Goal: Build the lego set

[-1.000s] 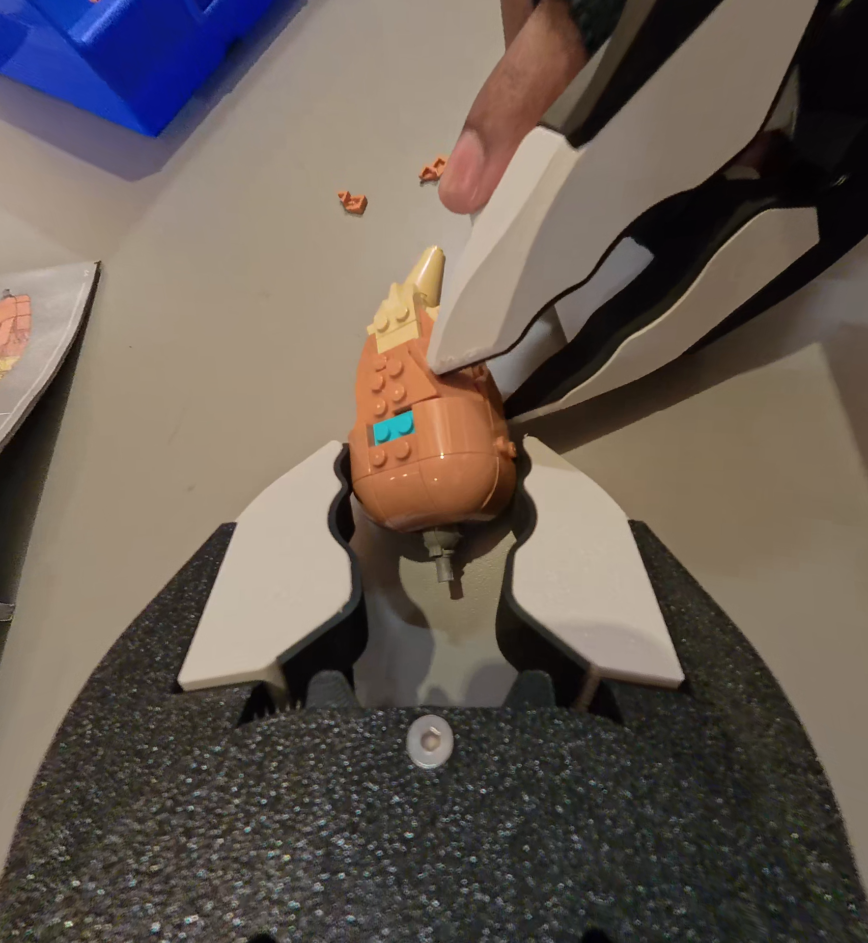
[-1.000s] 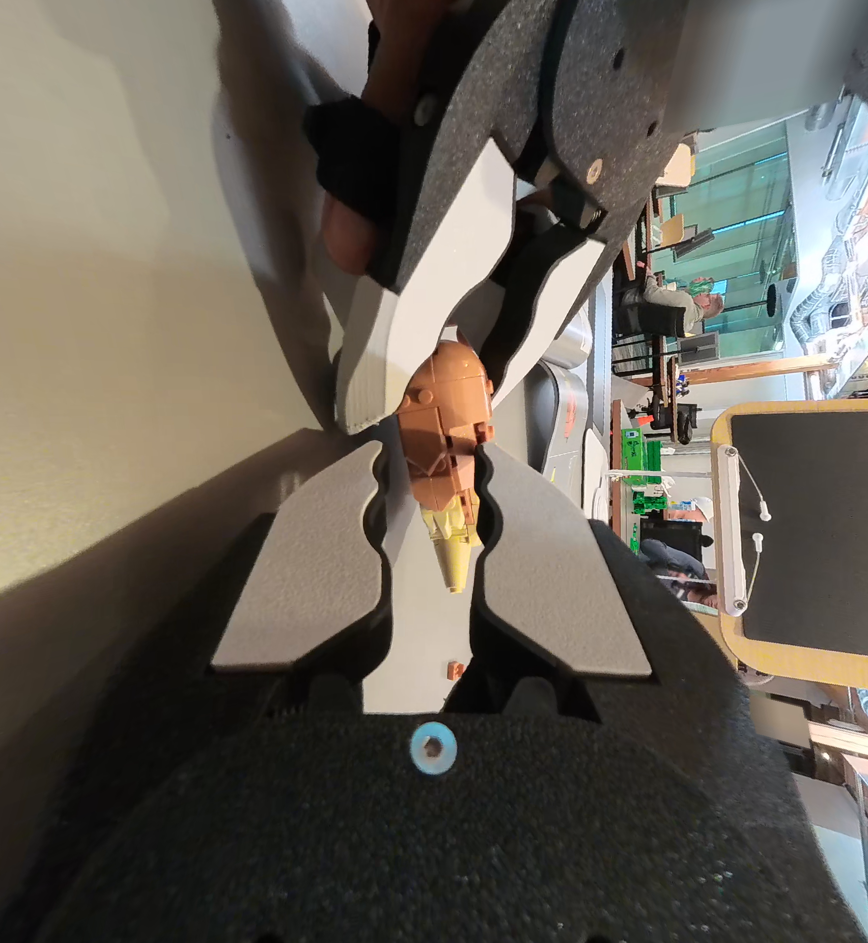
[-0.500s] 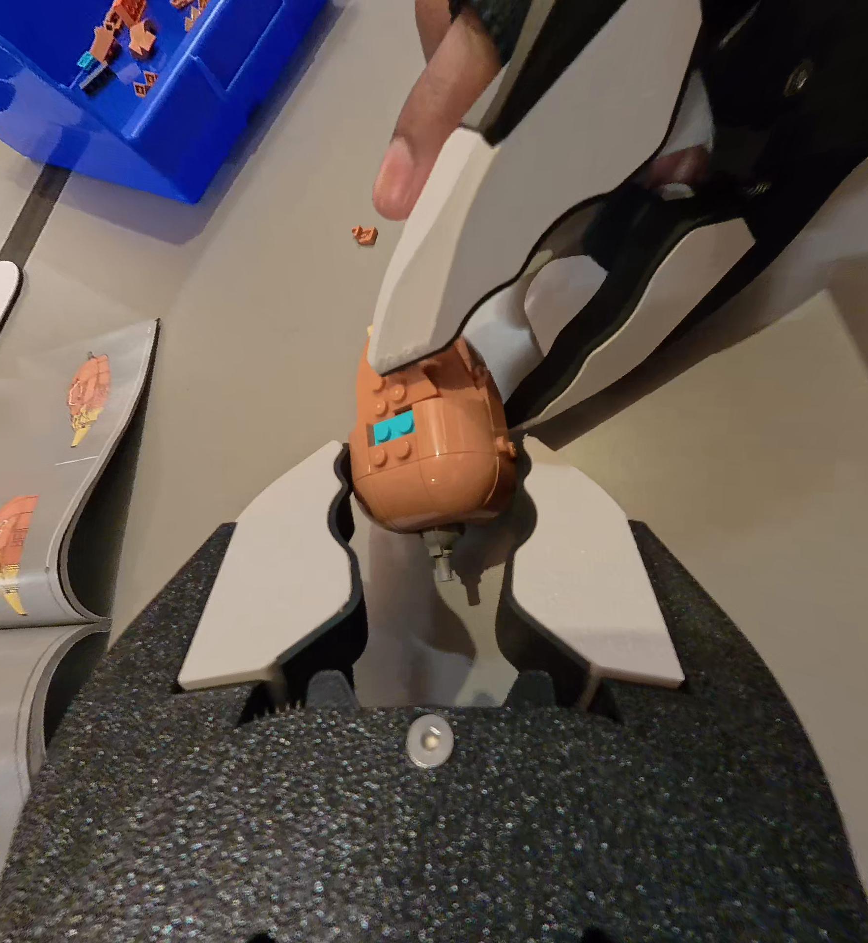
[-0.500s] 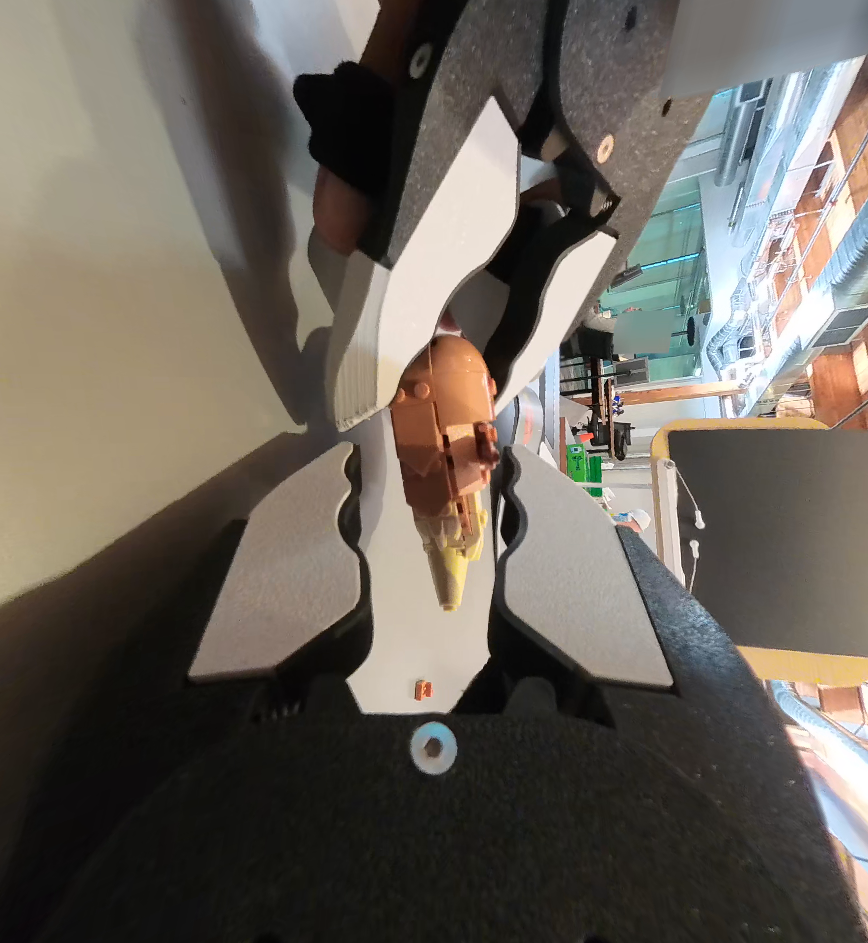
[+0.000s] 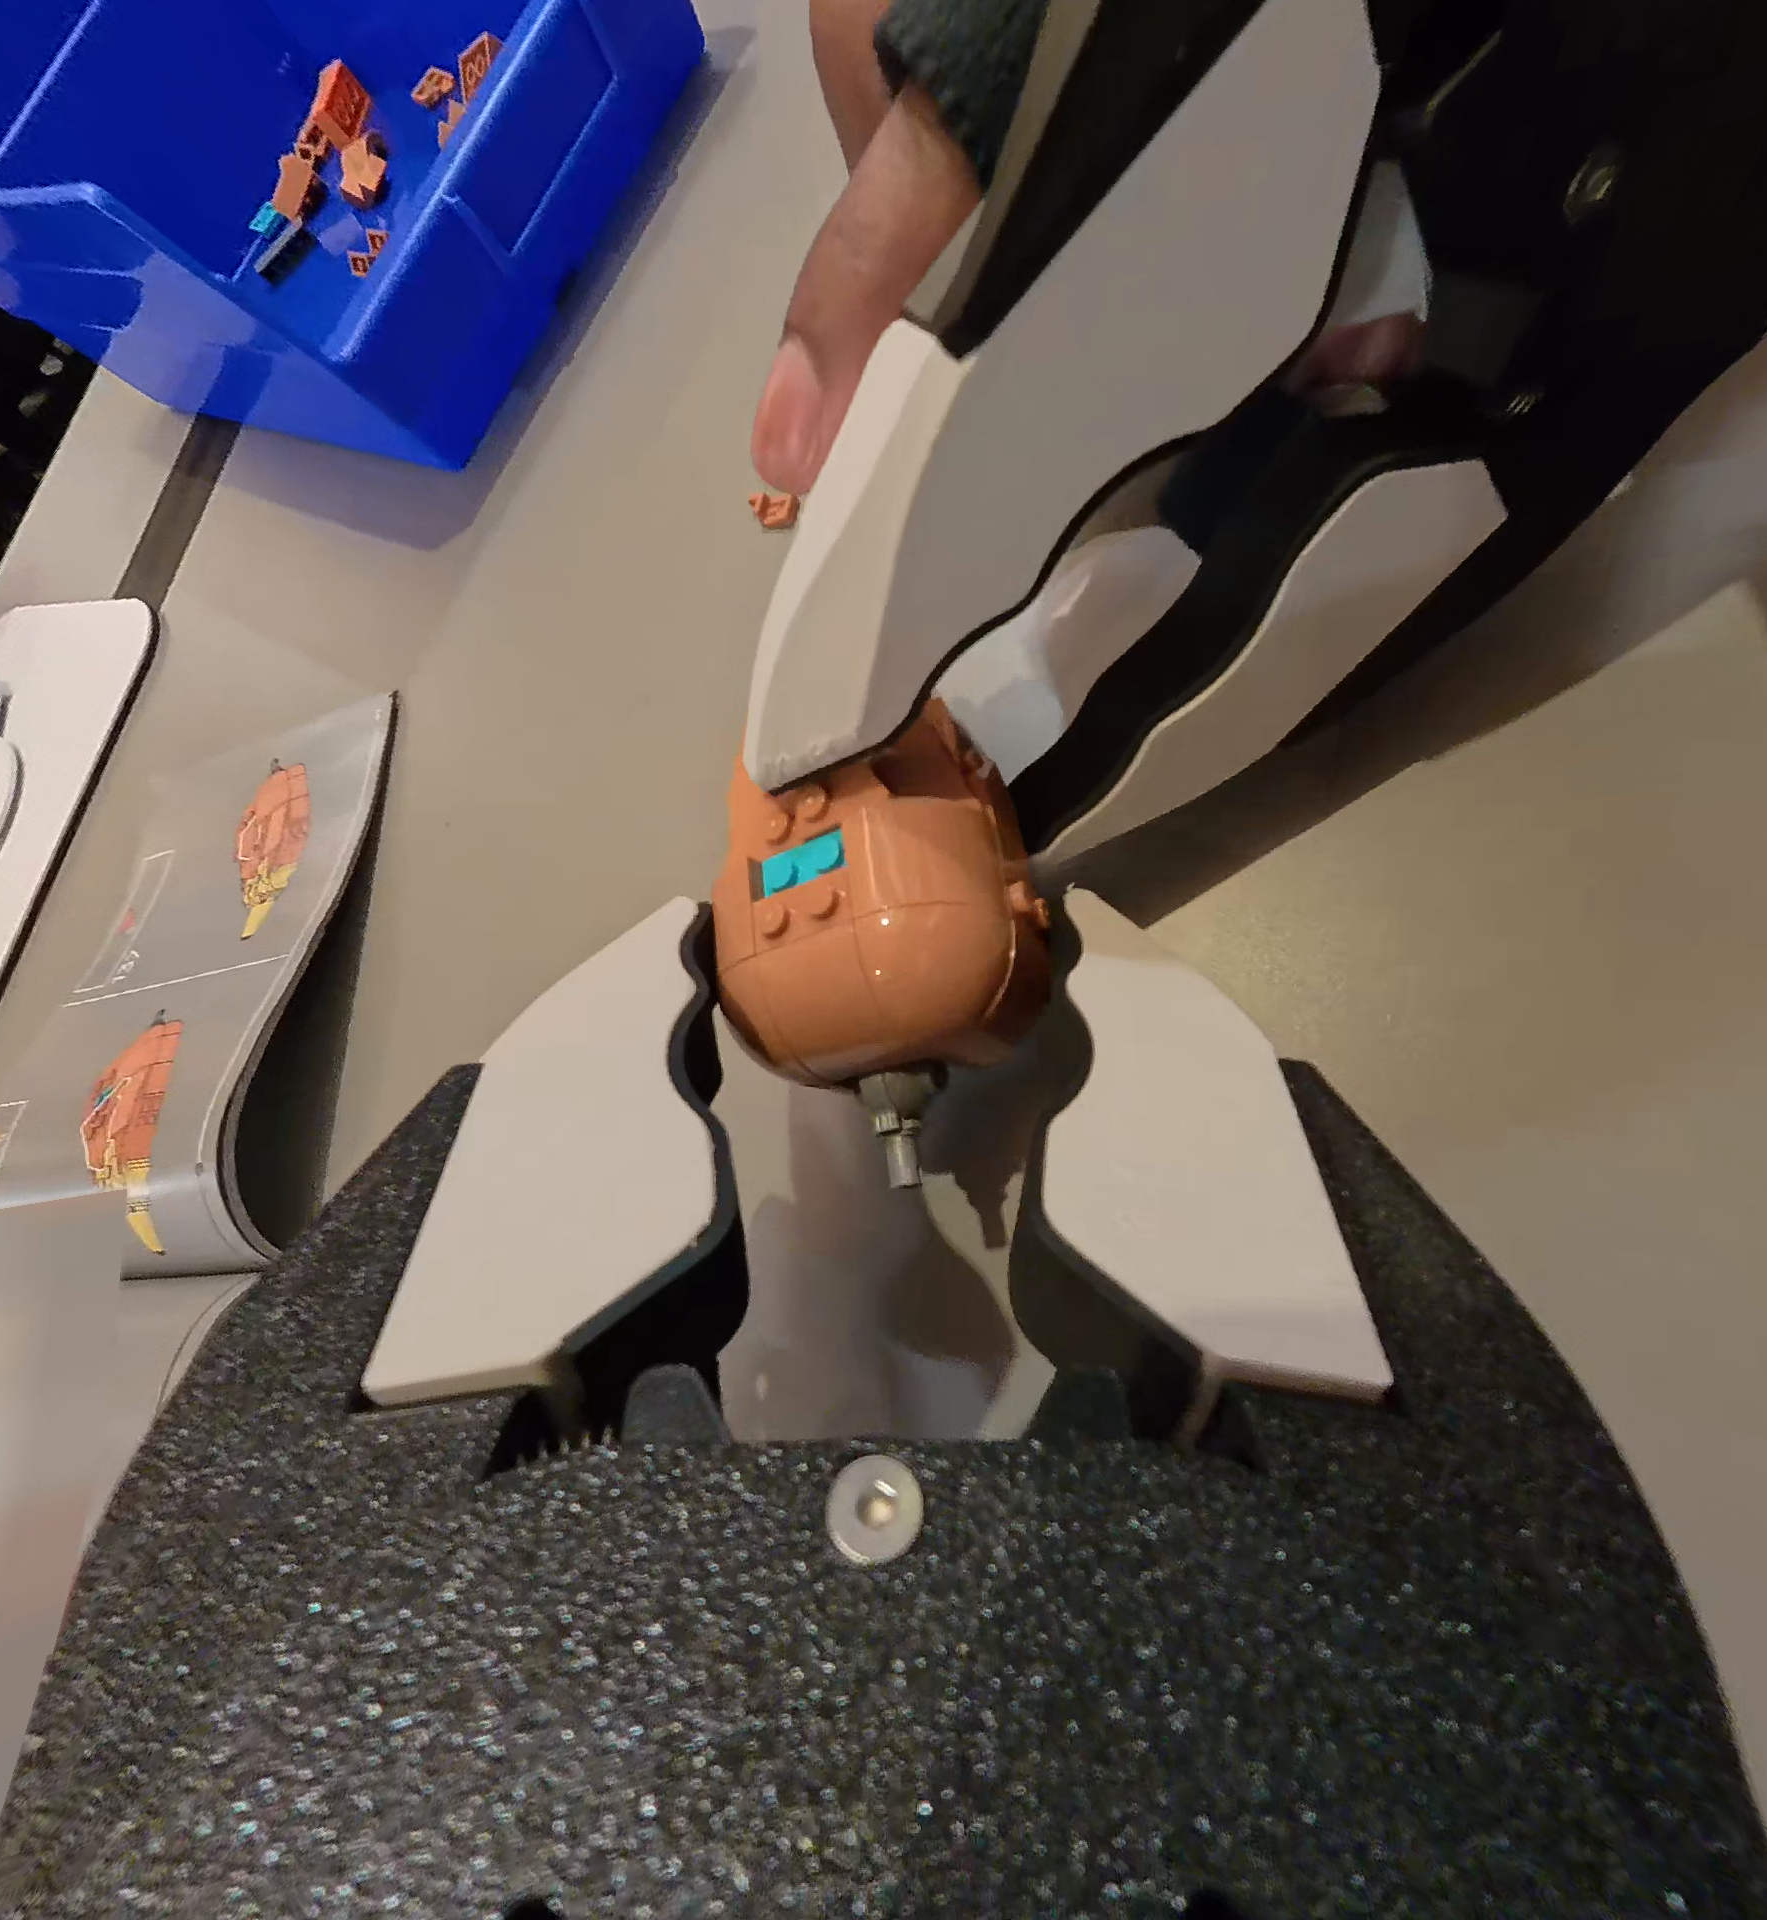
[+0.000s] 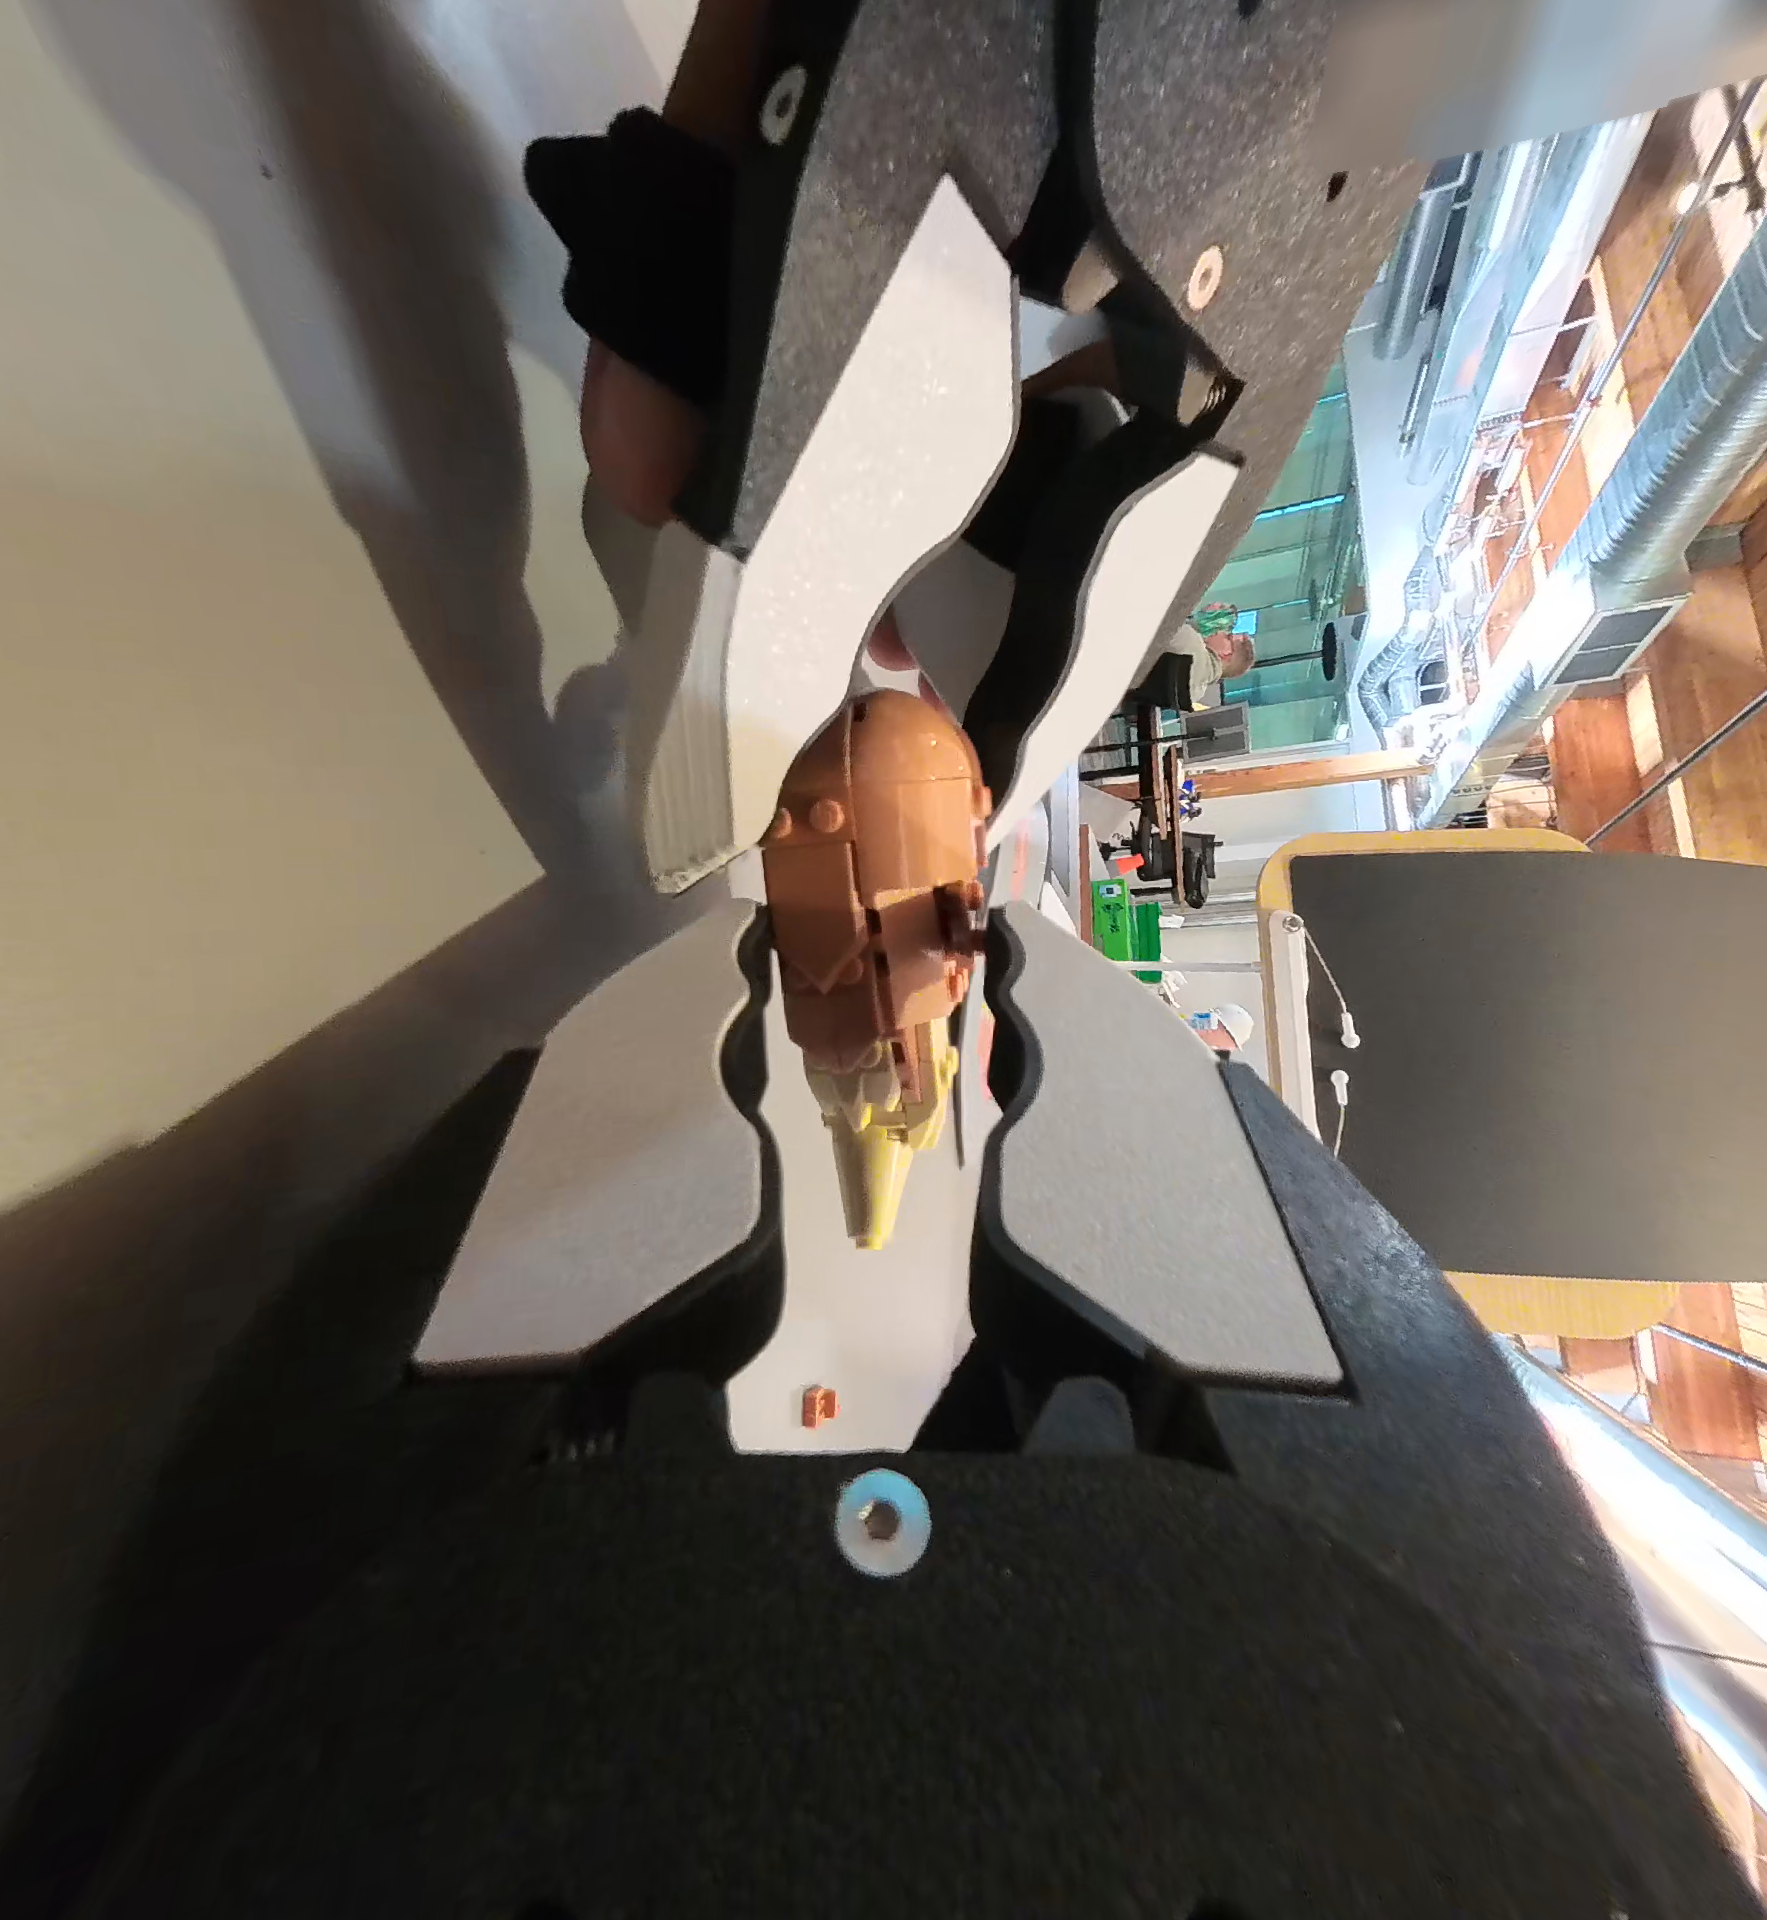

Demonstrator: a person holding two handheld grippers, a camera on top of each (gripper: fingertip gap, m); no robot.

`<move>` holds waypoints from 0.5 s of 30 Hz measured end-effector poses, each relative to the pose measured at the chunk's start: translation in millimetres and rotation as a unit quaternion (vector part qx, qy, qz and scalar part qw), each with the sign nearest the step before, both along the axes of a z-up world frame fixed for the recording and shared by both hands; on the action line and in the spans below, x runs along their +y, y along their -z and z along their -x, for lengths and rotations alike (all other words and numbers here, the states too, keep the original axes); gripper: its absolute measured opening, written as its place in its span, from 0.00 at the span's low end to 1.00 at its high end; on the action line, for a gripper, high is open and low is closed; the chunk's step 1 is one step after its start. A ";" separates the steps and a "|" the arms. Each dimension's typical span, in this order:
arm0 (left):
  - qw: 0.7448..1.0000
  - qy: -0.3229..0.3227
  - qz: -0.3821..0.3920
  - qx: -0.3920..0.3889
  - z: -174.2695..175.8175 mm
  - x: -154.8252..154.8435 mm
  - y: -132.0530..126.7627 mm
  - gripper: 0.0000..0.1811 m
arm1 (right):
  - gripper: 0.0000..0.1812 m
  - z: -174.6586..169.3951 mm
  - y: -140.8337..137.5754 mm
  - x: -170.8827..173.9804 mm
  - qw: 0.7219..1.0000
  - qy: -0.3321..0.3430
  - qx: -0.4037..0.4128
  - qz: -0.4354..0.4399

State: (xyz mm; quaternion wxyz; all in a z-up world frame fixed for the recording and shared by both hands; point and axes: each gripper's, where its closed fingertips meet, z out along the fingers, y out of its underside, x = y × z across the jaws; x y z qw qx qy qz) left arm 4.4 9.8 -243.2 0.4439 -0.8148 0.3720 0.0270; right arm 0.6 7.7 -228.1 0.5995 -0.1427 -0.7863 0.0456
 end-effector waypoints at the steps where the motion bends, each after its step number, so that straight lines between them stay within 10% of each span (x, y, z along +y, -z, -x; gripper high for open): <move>1: 1.000 0.000 -0.003 -0.002 0.0 0.3 -1.1 0.33 | 0.22 0.2 -0.1 1.0 1.000 0.003 0.001 -0.002; 15: 0.999 0.010 -0.031 -0.008 -3.5 1.1 -4.9 0.33 | 0.21 -0.6 0.8 3.2 1.000 0.015 -0.005 -0.012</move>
